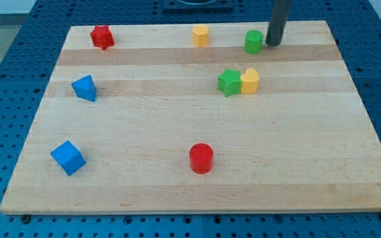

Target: Slide the green circle to the green star

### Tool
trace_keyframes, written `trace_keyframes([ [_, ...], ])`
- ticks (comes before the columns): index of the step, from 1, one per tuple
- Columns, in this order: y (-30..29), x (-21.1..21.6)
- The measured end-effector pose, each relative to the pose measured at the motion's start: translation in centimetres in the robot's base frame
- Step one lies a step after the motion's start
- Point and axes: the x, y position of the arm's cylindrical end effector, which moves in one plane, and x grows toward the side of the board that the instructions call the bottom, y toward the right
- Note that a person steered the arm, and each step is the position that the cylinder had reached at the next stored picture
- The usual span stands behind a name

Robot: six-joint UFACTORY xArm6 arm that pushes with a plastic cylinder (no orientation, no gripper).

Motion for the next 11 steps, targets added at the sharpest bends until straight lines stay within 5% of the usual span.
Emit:
trace_keyframes([
  [4,-7.5,-0.3],
  [11,-15.9,8.5],
])
